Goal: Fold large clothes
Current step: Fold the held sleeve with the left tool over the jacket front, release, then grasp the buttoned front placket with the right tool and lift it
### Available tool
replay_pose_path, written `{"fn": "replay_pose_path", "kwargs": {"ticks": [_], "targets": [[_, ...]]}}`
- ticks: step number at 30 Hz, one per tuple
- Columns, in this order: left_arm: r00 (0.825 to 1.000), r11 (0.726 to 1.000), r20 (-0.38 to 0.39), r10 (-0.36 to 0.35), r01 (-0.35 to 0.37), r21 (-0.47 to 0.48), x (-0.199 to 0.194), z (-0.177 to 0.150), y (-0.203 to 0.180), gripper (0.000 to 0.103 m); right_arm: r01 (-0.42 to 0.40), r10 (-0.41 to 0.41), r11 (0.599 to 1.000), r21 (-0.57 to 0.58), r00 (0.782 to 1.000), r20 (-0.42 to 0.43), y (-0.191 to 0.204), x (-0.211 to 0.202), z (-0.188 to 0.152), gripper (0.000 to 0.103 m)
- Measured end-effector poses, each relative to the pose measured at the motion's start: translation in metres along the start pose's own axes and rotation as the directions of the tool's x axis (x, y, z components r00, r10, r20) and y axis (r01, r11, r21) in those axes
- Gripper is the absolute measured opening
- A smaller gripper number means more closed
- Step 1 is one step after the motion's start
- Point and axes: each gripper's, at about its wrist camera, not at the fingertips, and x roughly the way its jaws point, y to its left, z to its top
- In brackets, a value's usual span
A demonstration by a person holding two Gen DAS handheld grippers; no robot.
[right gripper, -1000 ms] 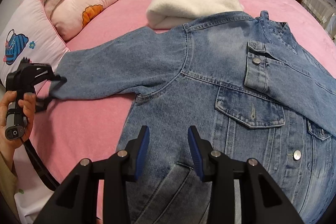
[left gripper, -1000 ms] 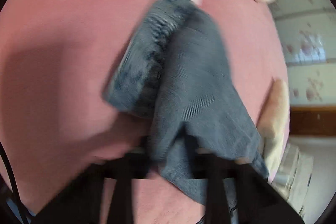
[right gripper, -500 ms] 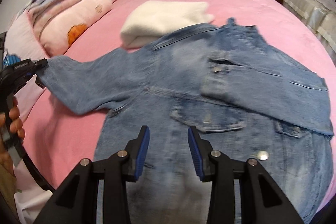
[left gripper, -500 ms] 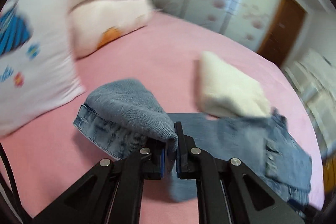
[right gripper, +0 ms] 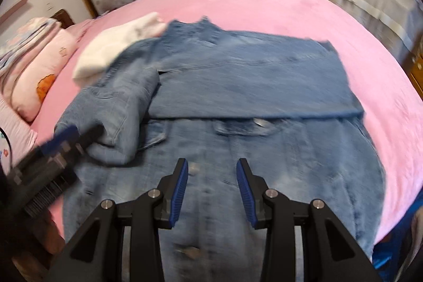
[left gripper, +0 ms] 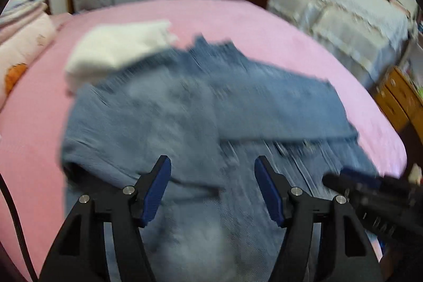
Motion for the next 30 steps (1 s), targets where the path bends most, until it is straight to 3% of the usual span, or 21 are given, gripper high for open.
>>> {"fn": "replay_pose_path", "kwargs": {"ticks": [3, 8, 12, 14, 16, 20, 22, 25, 30], "targets": [[0.999, 0.999, 0.005, -0.033, 0.033, -0.026, -0.015, -0.015, -0.002, 0.064, 0.0, 0.0, 1.0, 0.021, 1.0, -0.013, -0.017, 0.001, -0.005, 0.038], [0.995, 0.989, 0.097, -0.007, 0.021, -0.146, -0.067, -0.016, 0.029, 0.07, -0.061, 0.062, 0.998, 0.023, 0.998, -0.013, -0.019, 0.004, -0.004, 0.038], [0.985, 0.953, 0.122, 0.124, -0.084, -0.29, -0.1, -0.016, 0.074, 0.073, -0.131, 0.13, 0.991, -0.033, 0.991, -0.01, 0.009, 0.008, 0.005, 0.038], [0.974, 0.915, 0.09, 0.208, -0.162, -0.369, -0.108, -0.024, 0.097, 0.073, -0.155, 0.156, 0.985, -0.078, 0.988, 0.006, 0.029, 0.007, 0.011, 0.038], [0.969, 0.887, 0.05, 0.242, -0.201, -0.416, -0.11, -0.033, 0.114, 0.073, -0.194, 0.201, 0.97, -0.144, 0.979, 0.03, 0.052, 0.003, 0.018, 0.038], [0.969, 0.857, -0.034, 0.245, -0.233, -0.459, -0.101, -0.056, 0.136, 0.073, -0.266, 0.301, 0.905, -0.332, 0.952, 0.059, 0.102, 0.002, 0.023, 0.038], [0.968, 0.849, -0.069, 0.24, -0.244, -0.469, -0.092, -0.065, 0.141, 0.073, -0.244, 0.313, 0.853, -0.462, 0.946, 0.079, 0.13, 0.008, 0.017, 0.038], [0.97, 0.831, -0.111, 0.215, -0.242, -0.501, -0.079, -0.075, 0.152, 0.073, -0.158, 0.267, 0.777, -0.61, 0.959, 0.093, 0.162, 0.033, 0.007, 0.038], [0.976, 0.81, -0.128, 0.177, -0.218, -0.544, -0.076, -0.085, 0.167, 0.073, -0.119, 0.15, 0.73, -0.673, 0.989, -0.012, 0.186, 0.092, 0.005, 0.038]]}}
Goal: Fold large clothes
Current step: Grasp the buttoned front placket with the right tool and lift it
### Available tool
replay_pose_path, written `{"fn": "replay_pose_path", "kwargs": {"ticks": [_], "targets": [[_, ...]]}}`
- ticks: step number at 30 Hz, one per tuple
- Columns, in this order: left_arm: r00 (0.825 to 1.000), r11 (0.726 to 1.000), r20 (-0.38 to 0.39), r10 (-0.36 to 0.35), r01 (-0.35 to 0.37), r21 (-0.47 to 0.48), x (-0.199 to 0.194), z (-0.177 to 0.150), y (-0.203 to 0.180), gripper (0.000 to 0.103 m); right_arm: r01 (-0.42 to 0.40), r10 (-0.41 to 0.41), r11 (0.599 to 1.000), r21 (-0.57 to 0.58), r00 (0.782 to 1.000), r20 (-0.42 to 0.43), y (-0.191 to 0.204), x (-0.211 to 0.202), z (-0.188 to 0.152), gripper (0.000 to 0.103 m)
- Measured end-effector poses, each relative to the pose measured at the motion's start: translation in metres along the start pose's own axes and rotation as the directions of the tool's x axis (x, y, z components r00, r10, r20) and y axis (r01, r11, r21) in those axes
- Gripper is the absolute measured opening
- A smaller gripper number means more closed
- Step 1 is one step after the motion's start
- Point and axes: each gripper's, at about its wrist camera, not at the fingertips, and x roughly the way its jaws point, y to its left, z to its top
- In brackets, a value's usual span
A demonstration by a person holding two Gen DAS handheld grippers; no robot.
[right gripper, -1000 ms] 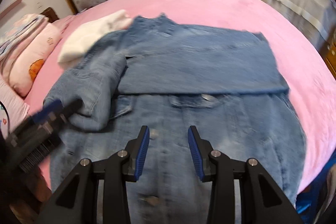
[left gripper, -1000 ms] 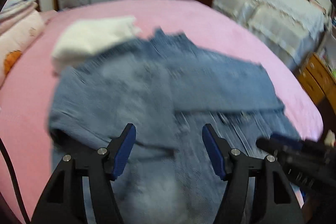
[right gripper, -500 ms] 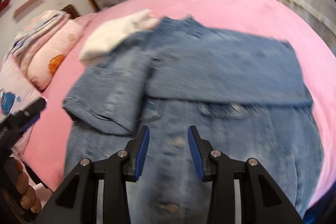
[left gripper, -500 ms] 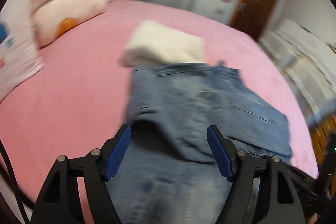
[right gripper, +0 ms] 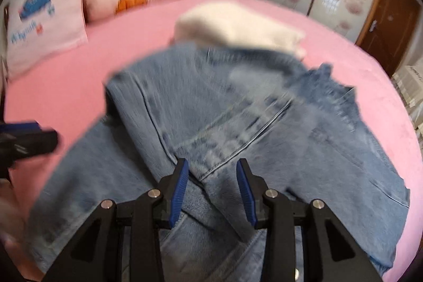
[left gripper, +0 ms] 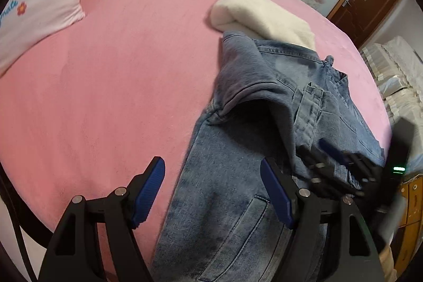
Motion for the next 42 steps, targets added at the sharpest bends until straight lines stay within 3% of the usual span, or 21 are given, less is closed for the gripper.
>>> {"fn": "replay_pose_path", "kwargs": {"ticks": [2, 7, 8, 9, 11, 13, 15, 19, 21, 22, 23, 24, 25, 28, 31, 35, 37, 40, 42], "targets": [[1.0, 1.0, -0.006, -0.002, 0.002, -0.008, 0.0, 0.0, 0.003, 0.073, 0.01, -0.014, 0.999, -0.054, 0.996, -0.086, 0.009, 0.023, -0.002, 0.04], [1.0, 1.0, -0.022, 0.005, -0.005, -0.008, 0.007, 0.002, 0.005, 0.073, 0.09, -0.103, 0.979, -0.183, 0.992, -0.066, 0.026, 0.028, -0.012, 0.044], [0.999, 1.0, -0.032, 0.014, -0.014, -0.004, 0.01, 0.002, 0.004, 0.073, 0.088, -0.101, 0.978, -0.189, 0.993, -0.065, 0.026, 0.028, -0.012, 0.039], [0.999, 1.0, -0.039, 0.019, -0.019, -0.005, 0.012, 0.002, 0.003, 0.073, 0.068, -0.082, 0.981, -0.182, 0.994, -0.07, 0.024, 0.027, -0.012, 0.016], [0.999, 1.0, -0.05, 0.017, -0.018, -0.007, 0.016, 0.002, 0.001, 0.073, 0.048, -0.06, 0.988, -0.144, 0.995, -0.074, 0.013, 0.019, -0.003, 0.014], [0.998, 1.0, -0.055, 0.018, -0.018, -0.007, 0.018, 0.002, -0.001, 0.073, 0.066, -0.067, 0.994, -0.09, 0.998, -0.008, -0.003, -0.002, 0.01, 0.012], [0.998, 1.0, -0.054, 0.019, -0.019, 0.003, 0.019, 0.001, -0.004, 0.073, 0.082, -0.084, 0.996, 0.018, 0.99, 0.112, -0.03, -0.042, 0.023, 0.012], [0.998, 0.999, -0.054, 0.03, -0.028, 0.034, 0.022, -0.004, -0.011, 0.073, 0.091, -0.187, 0.941, 0.324, 0.942, 0.278, -0.11, -0.117, 0.01, 0.013], [0.997, 0.998, -0.064, 0.031, -0.028, 0.048, 0.025, -0.007, -0.014, 0.073, 0.094, -0.225, 0.891, 0.444, 0.941, 0.253, -0.147, -0.126, -0.02, 0.022], [0.997, 0.998, -0.074, 0.031, -0.027, 0.057, 0.027, -0.009, -0.016, 0.073, 0.121, -0.241, 0.868, 0.482, 0.95, 0.197, -0.162, -0.121, -0.037, 0.028], [0.996, 0.998, -0.079, 0.03, -0.026, 0.06, 0.028, -0.01, -0.017, 0.073, 0.153, -0.244, 0.845, 0.513, 0.963, 0.115, -0.175, -0.111, -0.054, 0.04], [0.996, 0.998, -0.085, 0.03, -0.024, 0.066, 0.03, -0.012, -0.019, 0.073, 0.175, -0.206, 0.816, 0.551, 0.978, -0.006, -0.191, -0.093, -0.08, 0.043], [0.996, 0.997, -0.089, 0.031, -0.025, 0.07, 0.031, -0.012, -0.02, 0.073, 0.166, -0.153, 0.797, 0.581, 0.986, -0.072, -0.201, -0.082, -0.1, 0.043], [0.994, 0.996, -0.1, 0.035, -0.027, 0.08, 0.035, -0.013, -0.022, 0.073, 0.131, -0.049, 0.754, 0.644, 0.988, -0.144, -0.216, -0.068, -0.142, 0.043], [0.995, 0.997, -0.093, 0.021, -0.013, 0.079, 0.034, -0.007, -0.025, 0.073, 0.068, -0.001, 0.739, 0.67, 0.995, -0.1, -0.225, -0.07, -0.147, 0.044], [0.998, 0.997, -0.053, 0.018, -0.014, 0.076, 0.028, 0.006, -0.03, 0.073, -0.046, 0.072, 0.75, 0.66, 0.997, -0.012, -0.243, -0.055, -0.118, 0.061], [0.999, 0.997, -0.044, 0.03, -0.026, 0.075, 0.028, 0.012, -0.033, 0.073, -0.1, 0.13, 0.747, 0.657, 0.991, 0.002, -0.25, -0.033, -0.1, 0.061], [0.998, 0.997, -0.055, 0.041, -0.037, 0.065, 0.032, 0.014, -0.033, 0.073, -0.09, 0.161, 0.766, 0.637, 0.985, -0.055, -0.258, 0.01, -0.083, 0.062], [0.997, 0.997, -0.069, 0.045, -0.041, 0.059, 0.037, 0.013, -0.033, 0.073, -0.105, 0.16, 0.767, 0.634, 0.987, -0.03, -0.26, 0.021, -0.08, 0.063]]}}
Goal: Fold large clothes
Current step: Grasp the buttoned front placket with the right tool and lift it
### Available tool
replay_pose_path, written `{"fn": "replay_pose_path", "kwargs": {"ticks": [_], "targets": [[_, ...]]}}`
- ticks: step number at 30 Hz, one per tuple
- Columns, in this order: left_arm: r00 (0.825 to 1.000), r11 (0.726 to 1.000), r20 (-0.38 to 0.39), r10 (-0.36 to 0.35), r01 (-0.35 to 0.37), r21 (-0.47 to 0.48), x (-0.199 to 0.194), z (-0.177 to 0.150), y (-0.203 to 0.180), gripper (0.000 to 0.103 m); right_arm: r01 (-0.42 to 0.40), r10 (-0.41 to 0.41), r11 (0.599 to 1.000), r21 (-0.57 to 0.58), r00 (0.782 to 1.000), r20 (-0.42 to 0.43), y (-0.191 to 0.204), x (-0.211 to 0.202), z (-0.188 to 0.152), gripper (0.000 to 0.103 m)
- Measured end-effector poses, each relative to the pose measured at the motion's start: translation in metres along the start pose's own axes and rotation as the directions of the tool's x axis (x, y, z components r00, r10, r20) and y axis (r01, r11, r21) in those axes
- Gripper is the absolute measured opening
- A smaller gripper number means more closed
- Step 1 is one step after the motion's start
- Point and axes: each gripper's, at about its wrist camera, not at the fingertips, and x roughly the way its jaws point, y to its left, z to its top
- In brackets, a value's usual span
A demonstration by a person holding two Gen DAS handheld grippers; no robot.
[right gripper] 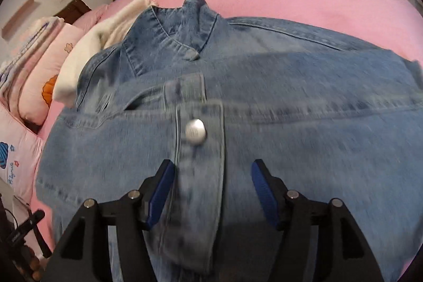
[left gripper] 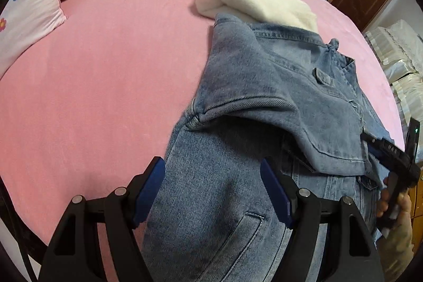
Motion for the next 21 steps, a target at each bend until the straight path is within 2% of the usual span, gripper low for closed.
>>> {"fn": "replay_pose_path", "kwargs": {"ticks": [1, 3, 4, 8, 13, 17, 21], "targets": [[1.0, 1.0, -0.009, 0.002, -0.002, -0.003, 0.003, -0.001, 0.0, 0.073, -0.017, 0.017, 1.0, -0.007, 1.0, 0.013, 0.002, 0.0, 0.001, 0.06], [1.0, 1.0, -0.026, 0.004, -0.004, -0.005, 0.009, -0.003, -0.002, 0.073, -0.061, 0.062, 0.997, -0.045, 0.998, 0.017, 0.01, 0.002, 0.002, 0.026], [0.999, 1.0, -0.033, 0.004, -0.004, -0.004, 0.012, -0.004, -0.003, 0.073, -0.075, 0.076, 0.995, -0.061, 0.997, 0.009, 0.015, 0.004, 0.002, 0.021], [0.999, 1.0, -0.04, -0.009, 0.009, 0.011, 0.016, -0.006, -0.011, 0.073, -0.017, 0.028, 0.984, -0.178, 0.998, 0.06, 0.044, -0.012, -0.003, 0.018], [1.0, 0.999, -0.002, -0.019, 0.019, 0.033, 0.006, -0.004, -0.017, 0.073, -0.007, 0.082, 0.938, -0.346, 0.976, 0.202, 0.102, -0.073, -0.009, 0.017], [0.999, 1.0, 0.036, -0.013, 0.012, 0.029, -0.001, -0.001, -0.011, 0.073, 0.048, 0.12, 0.878, -0.476, 0.941, 0.315, 0.151, -0.118, -0.013, 0.017], [0.999, 1.0, 0.035, -0.019, 0.019, -0.008, -0.002, 0.001, 0.0, 0.073, 0.121, 0.146, 0.838, -0.532, 0.889, 0.433, 0.182, -0.151, -0.007, 0.018]]}}
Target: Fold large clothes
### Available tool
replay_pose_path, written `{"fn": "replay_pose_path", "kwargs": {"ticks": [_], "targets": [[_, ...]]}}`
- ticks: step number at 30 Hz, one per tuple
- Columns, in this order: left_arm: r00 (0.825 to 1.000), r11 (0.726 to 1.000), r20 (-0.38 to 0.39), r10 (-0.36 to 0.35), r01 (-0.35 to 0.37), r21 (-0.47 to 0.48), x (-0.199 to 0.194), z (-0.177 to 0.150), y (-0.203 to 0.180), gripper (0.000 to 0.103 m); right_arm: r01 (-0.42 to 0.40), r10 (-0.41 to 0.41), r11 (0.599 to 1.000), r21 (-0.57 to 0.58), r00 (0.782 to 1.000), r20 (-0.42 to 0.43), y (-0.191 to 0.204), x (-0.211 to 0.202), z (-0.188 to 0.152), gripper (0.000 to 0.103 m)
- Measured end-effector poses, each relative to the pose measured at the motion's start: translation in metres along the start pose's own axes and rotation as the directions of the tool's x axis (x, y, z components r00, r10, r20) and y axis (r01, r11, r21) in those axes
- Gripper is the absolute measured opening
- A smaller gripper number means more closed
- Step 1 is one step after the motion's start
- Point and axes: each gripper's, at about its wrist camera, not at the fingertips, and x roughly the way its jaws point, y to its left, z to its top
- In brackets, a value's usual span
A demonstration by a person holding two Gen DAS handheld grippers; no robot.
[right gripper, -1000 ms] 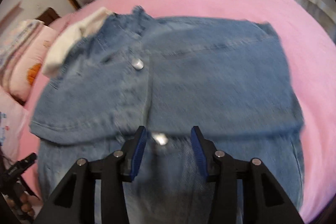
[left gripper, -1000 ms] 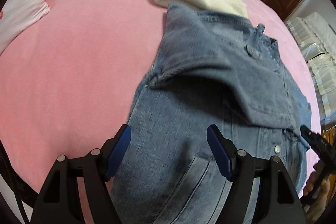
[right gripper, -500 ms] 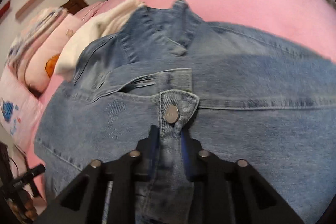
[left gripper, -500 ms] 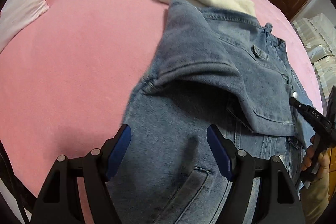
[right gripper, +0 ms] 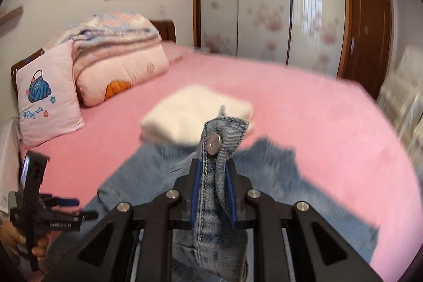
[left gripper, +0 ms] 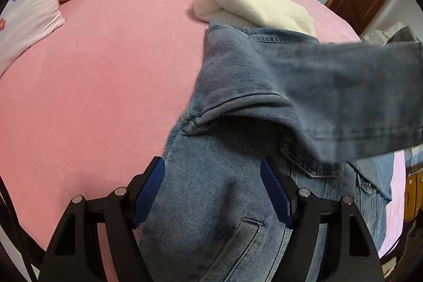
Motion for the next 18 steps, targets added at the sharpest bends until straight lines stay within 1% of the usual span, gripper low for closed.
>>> {"fn": "replay_pose_path", "kwargs": {"ticks": [2, 3, 4, 5, 6, 7, 8, 9, 10, 11, 12, 13, 14, 16, 17, 18], "targets": [[1.0, 1.0, -0.002, 0.0, 0.0, -0.007, 0.001, 0.0, 0.003, 0.073, 0.046, -0.046, 0.999, -0.001, 0.999, 0.013, -0.005, 0.002, 0.009, 0.018], [1.0, 1.0, -0.001, 0.001, -0.001, -0.007, 0.0, 0.0, 0.005, 0.073, 0.085, -0.085, 0.996, 0.012, 0.996, 0.005, -0.012, 0.006, 0.011, 0.018], [1.0, 1.0, -0.003, 0.002, -0.002, -0.006, 0.001, 0.0, 0.005, 0.073, 0.121, -0.12, 0.992, 0.034, 0.993, -0.019, -0.023, 0.011, 0.009, 0.018], [1.0, 1.0, -0.004, 0.001, -0.001, -0.005, 0.001, -0.001, 0.005, 0.073, 0.159, -0.153, 0.985, 0.071, 0.985, -0.074, -0.039, 0.024, 0.004, 0.018], [1.0, 1.0, -0.006, 0.0, 0.0, -0.003, 0.002, -0.001, 0.006, 0.073, 0.193, -0.18, 0.976, 0.102, 0.975, -0.128, -0.051, 0.035, -0.002, 0.022], [1.0, 1.0, -0.012, 0.002, -0.002, 0.001, 0.004, 0.001, 0.005, 0.073, 0.241, -0.212, 0.962, 0.128, 0.955, -0.205, -0.067, 0.052, -0.013, 0.025], [1.0, 1.0, -0.018, 0.005, -0.005, 0.003, 0.007, 0.004, 0.004, 0.073, 0.29, -0.241, 0.948, 0.131, 0.924, -0.295, -0.08, 0.07, -0.028, 0.034], [1.0, 1.0, -0.022, 0.006, -0.006, 0.003, 0.009, 0.006, 0.003, 0.073, 0.342, -0.272, 0.933, 0.115, 0.876, -0.399, -0.094, 0.09, -0.046, 0.036], [1.0, 1.0, -0.017, 0.006, -0.006, -0.001, 0.01, 0.011, 0.002, 0.073, 0.397, -0.304, 0.912, 0.102, 0.822, -0.483, -0.106, 0.106, -0.064, 0.036], [1.0, 1.0, -0.011, 0.007, -0.007, -0.004, 0.01, 0.014, 0.001, 0.073, 0.425, -0.306, 0.899, 0.111, 0.788, -0.534, -0.116, 0.114, -0.08, 0.036], [1.0, 1.0, 0.0, 0.007, -0.007, -0.007, 0.01, 0.02, 0.0, 0.073, 0.421, -0.271, 0.894, 0.156, 0.784, -0.558, -0.126, 0.116, -0.094, 0.036], [1.0, 1.0, 0.013, 0.005, -0.005, -0.008, 0.01, 0.026, -0.002, 0.073, 0.399, -0.217, 0.889, 0.225, 0.8, -0.559, -0.135, 0.112, -0.104, 0.036], [1.0, 1.0, 0.023, 0.006, -0.005, -0.007, 0.011, 0.032, -0.005, 0.073, 0.373, -0.157, 0.875, 0.31, 0.822, -0.547, -0.143, 0.107, -0.112, 0.037], [0.999, 1.0, 0.04, 0.005, -0.005, 0.0, 0.013, 0.045, -0.014, 0.073, 0.332, -0.079, 0.843, 0.423, 0.855, -0.513, -0.152, 0.101, -0.121, 0.042], [0.999, 1.0, 0.048, 0.003, -0.003, 0.005, 0.016, 0.051, -0.02, 0.073, 0.323, -0.06, 0.828, 0.458, 0.864, -0.5, -0.154, 0.099, -0.125, 0.046], [0.999, 1.0, 0.052, 0.0, -0.001, 0.013, 0.019, 0.058, -0.027, 0.073, 0.317, -0.049, 0.815, 0.486, 0.872, -0.486, -0.156, 0.096, -0.128, 0.046]]}}
